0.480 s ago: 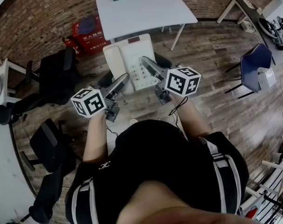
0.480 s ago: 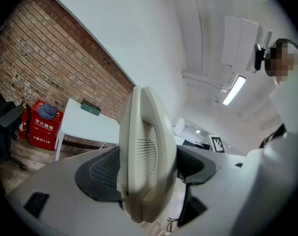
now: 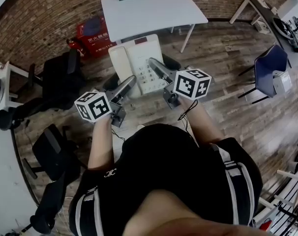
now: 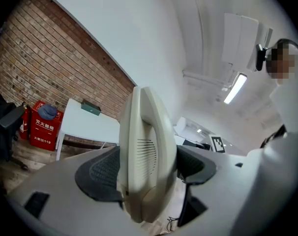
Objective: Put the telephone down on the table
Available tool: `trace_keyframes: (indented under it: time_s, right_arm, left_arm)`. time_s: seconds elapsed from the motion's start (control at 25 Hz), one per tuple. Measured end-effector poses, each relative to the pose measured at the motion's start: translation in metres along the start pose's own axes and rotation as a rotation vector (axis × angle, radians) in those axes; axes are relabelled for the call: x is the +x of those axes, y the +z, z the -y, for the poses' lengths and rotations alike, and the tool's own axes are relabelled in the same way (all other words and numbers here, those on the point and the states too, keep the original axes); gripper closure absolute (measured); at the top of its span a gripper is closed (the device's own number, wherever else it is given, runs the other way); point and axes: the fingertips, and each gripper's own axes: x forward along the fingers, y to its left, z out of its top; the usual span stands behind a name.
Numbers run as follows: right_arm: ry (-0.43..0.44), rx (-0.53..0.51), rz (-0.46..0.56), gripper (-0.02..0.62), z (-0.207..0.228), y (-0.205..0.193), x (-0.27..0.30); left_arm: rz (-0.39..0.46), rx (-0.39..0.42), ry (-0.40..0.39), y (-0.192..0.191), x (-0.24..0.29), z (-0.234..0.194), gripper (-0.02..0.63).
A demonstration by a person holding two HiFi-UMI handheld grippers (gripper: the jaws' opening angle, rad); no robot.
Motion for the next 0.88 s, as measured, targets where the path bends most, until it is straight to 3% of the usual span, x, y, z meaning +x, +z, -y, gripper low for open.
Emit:
trace_keyframes:
  time_s: [0.88]
  right_arm:
    - [-0.033, -0.007, 0.02, 0.39, -0.014, -0.009, 0.03]
  left_arm:
    - [-0.024, 0.015, -0.037, 0.013, -0.016, -0.031, 0.247]
